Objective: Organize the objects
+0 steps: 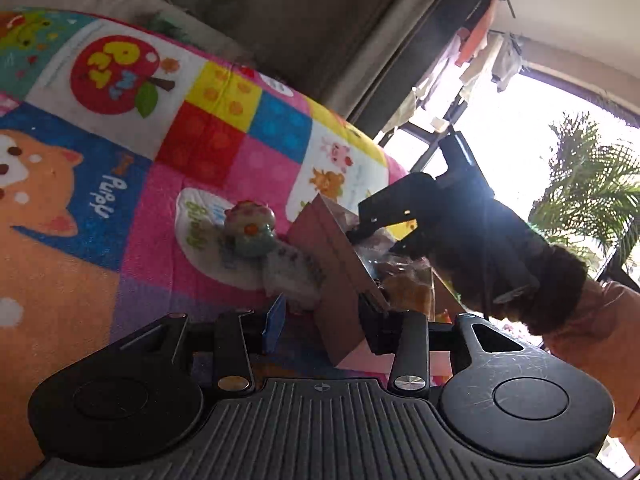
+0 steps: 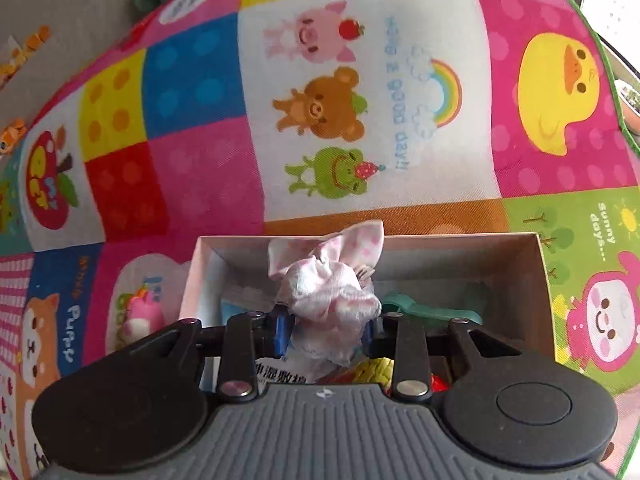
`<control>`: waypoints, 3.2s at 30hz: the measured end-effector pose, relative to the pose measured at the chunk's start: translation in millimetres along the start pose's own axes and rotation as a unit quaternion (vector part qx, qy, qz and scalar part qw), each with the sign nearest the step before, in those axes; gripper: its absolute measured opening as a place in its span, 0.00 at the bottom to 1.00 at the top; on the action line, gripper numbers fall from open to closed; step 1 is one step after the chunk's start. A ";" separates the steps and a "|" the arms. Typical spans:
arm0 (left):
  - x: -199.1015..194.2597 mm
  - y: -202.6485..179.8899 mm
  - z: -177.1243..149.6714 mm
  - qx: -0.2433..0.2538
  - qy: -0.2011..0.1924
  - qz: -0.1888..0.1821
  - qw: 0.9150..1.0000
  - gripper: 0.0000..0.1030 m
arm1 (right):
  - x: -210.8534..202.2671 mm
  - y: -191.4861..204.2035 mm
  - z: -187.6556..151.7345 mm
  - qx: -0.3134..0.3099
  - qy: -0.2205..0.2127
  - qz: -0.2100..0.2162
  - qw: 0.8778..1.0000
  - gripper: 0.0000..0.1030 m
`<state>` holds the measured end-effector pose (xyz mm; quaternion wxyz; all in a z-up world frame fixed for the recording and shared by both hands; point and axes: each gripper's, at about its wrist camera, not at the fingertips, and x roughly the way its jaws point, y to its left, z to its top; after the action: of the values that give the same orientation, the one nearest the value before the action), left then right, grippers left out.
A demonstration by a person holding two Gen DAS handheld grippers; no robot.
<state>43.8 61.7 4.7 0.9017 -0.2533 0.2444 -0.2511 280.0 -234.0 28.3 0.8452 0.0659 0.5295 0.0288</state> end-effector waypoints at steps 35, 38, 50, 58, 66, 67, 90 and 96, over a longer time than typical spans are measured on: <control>-11.6 29.3 17.3 -0.042 0.012 0.182 0.982 0.42 | -15.6 154.7 6.1 -0.125 -0.057 -0.020 0.990 0.72; -14.7 28.4 18.2 -0.039 0.005 0.183 0.982 0.42 | 14.4 176.8 2.2 -0.146 -0.052 -0.056 0.986 0.68; -49.9 56.7 34.6 -0.126 -0.093 0.243 0.957 0.42 | 21.7 179.4 -51.9 -0.199 0.026 -0.051 0.978 0.50; -54.1 69.7 37.4 -0.136 -0.105 0.255 0.952 0.42 | -37.6 161.9 -147.6 -0.220 0.072 0.046 0.972 0.47; -43.0 43.0 31.9 -0.070 -0.084 0.228 0.968 0.42 | -143.1 105.2 -254.5 -0.258 -0.108 0.068 0.958 0.87; -43.3 34.5 30.1 -0.060 -0.073 0.221 0.971 0.42 | -152.8 93.2 -264.7 -0.250 -0.134 0.059 0.957 0.91; -30.0 -130.4 -67.6 0.211 0.183 0.113 0.954 0.42 | -111.5 -50.2 -299.3 -0.025 -0.182 -0.030 0.983 1.00; -5.9 -127.7 -74.9 0.166 0.222 0.052 0.959 0.40 | -117.0 -74.6 -298.7 0.058 -0.206 -0.019 0.977 1.00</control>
<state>-45.2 -55.2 24.2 0.8659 -0.0246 0.4061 -0.2912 -41.2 -297.5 -6.5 0.9312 0.1092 0.3462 -0.0325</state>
